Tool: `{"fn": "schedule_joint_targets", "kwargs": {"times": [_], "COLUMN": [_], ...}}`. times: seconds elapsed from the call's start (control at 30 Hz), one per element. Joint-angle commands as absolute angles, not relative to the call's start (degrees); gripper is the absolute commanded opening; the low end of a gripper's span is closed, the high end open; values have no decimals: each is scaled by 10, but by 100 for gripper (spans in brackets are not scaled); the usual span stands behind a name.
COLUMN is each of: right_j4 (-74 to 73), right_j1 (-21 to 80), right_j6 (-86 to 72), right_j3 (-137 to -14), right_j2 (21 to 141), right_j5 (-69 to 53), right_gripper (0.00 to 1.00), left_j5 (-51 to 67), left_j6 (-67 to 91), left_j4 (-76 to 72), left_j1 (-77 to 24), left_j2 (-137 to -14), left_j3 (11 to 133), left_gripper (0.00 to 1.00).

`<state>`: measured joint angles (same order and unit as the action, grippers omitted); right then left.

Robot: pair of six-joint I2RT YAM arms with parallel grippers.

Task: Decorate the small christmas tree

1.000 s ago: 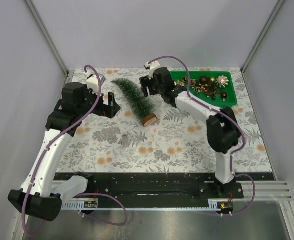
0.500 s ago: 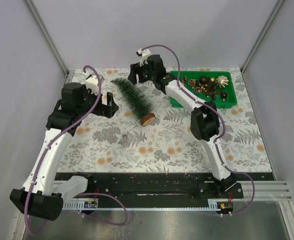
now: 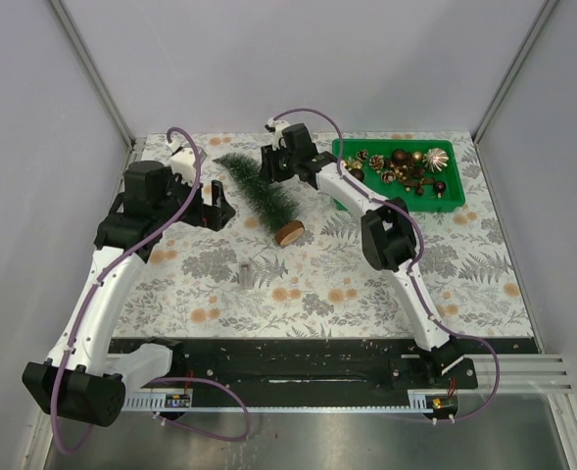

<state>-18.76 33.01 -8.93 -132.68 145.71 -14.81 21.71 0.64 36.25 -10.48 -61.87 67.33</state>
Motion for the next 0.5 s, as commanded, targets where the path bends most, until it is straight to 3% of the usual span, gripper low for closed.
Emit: {"fn": "schedule_joint_targets", "kwargs": {"times": [0.0, 0.1, 0.17, 0.47], "right_j4": [-142, -58, 43, 301], "right_j1": [337, 340, 341, 350], "right_j6": [-107, -110, -116, -133], "right_j3": [-1308, -1223, -1123, -807], "right_j2": [1438, 1393, 1348, 1117], "right_j5": [-174, -159, -151, -148], "right_gripper": [38, 13, 3, 0], "left_j5": [226, 205, 200, 208], "left_j6": [4, 5, 11, 33], "left_j4": [323, 306, 295, 292], "left_j1": [-99, -99, -98, -98], "left_j2": [-600, -599, -596, -592], "left_j3": [662, 648, 635, 621], "left_gripper": [99, 99, 99, 99]}}
